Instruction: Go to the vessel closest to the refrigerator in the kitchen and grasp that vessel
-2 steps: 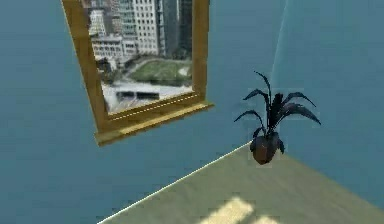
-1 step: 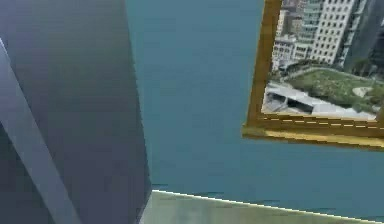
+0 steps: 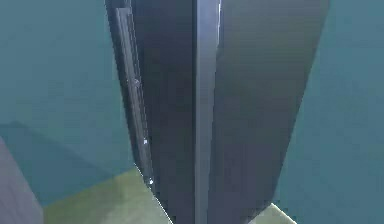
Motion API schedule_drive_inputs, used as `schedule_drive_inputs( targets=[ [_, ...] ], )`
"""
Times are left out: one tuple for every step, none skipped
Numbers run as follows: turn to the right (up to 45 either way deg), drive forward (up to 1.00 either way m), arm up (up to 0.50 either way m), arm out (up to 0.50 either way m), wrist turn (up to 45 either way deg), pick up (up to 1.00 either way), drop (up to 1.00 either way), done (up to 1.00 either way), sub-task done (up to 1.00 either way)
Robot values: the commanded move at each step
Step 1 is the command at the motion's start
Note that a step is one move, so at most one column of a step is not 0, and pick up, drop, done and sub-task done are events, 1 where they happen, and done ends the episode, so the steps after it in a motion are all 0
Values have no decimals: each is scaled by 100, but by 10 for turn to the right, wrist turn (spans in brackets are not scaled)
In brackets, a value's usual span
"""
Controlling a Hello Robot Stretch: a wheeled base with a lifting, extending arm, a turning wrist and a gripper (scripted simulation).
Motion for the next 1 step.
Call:
schedule_drive_inputs(
  targets=[
    [-450, 0, 0, 0, 0, 0, 0, 0, 0]
  ],
)
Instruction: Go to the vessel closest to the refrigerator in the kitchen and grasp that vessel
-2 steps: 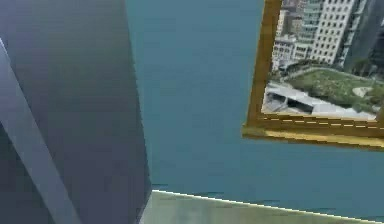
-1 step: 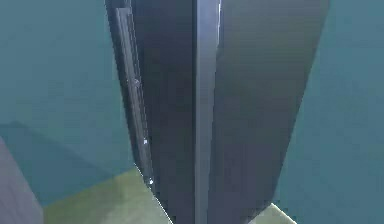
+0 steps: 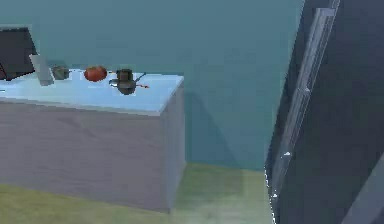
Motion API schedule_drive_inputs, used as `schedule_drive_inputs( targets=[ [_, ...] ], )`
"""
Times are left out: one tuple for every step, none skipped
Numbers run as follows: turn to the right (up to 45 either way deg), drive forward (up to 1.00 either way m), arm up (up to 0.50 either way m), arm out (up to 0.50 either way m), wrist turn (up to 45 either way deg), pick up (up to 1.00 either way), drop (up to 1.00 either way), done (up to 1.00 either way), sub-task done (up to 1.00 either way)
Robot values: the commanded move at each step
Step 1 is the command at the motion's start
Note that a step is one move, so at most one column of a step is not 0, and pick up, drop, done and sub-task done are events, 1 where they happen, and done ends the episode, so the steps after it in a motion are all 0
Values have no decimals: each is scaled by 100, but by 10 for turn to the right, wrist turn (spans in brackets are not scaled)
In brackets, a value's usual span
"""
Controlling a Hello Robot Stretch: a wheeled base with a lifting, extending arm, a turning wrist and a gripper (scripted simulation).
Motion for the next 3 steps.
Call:
schedule_drive_inputs(
  targets=[
    [-450, 0, 0, 0, 0, 0, 0, 0, 0],
    [-150, 0, 0, 0, 0, 0, 0, 0, 0],
    [0, 95, 0, 0, 0, 0, 0, 0, 0]
  ],
)
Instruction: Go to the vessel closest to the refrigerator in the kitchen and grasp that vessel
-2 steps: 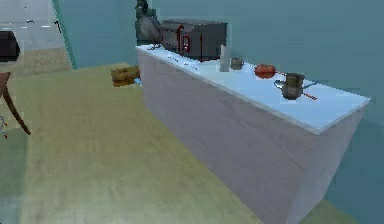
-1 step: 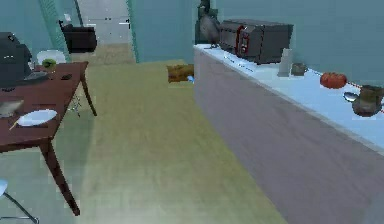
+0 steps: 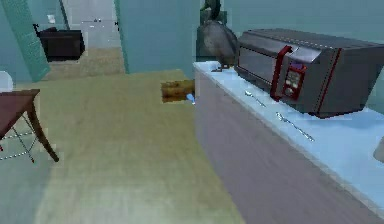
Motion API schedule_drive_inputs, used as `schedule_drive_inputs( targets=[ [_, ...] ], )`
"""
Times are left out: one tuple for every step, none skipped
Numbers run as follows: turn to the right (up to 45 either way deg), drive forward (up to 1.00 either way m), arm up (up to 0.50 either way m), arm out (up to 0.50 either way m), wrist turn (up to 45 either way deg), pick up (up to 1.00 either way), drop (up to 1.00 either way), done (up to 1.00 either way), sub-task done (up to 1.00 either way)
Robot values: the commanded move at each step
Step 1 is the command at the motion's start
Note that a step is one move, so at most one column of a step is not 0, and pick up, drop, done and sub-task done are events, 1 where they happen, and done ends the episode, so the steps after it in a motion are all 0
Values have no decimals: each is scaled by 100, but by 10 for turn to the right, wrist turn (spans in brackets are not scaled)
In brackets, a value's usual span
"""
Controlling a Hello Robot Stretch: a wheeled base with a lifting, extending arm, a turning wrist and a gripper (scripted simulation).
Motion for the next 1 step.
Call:
schedule_drive_inputs(
  targets=[
    [-330, 0, 0, 0, 0, 0, 0, 0, 0]
  ],
)
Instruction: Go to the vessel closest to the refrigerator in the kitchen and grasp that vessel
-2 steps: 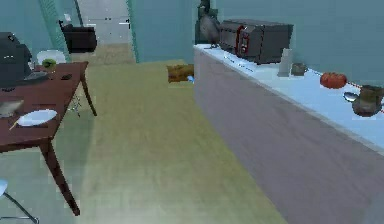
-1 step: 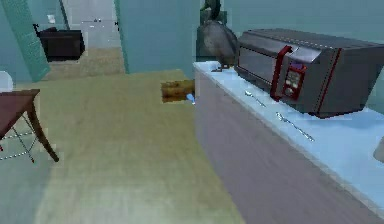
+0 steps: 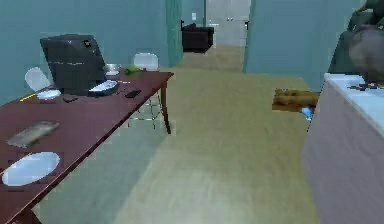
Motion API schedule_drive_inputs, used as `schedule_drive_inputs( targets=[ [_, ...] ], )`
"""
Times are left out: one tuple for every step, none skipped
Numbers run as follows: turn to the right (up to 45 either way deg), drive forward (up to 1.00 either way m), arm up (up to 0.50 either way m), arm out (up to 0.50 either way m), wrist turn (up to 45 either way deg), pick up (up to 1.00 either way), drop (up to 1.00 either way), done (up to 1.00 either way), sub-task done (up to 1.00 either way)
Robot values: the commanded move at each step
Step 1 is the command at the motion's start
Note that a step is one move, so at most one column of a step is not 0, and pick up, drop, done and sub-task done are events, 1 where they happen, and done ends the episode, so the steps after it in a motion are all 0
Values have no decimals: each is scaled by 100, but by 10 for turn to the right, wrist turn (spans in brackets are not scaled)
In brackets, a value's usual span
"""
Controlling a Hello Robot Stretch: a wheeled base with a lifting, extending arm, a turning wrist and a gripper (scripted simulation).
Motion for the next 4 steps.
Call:
schedule_drive_inputs(
  targets=[
    [450, 0, 0, 0, 0, 0, 0, 0, 0],
    [450, 0, 0, 0, 0, 0, 0, 0, 0],
    [390, 0, 0, 0, 0, 0, 0, 0, 0],
    [0, 35, 0, 0, 0, 0, 0, 0, 0]
  ],
)
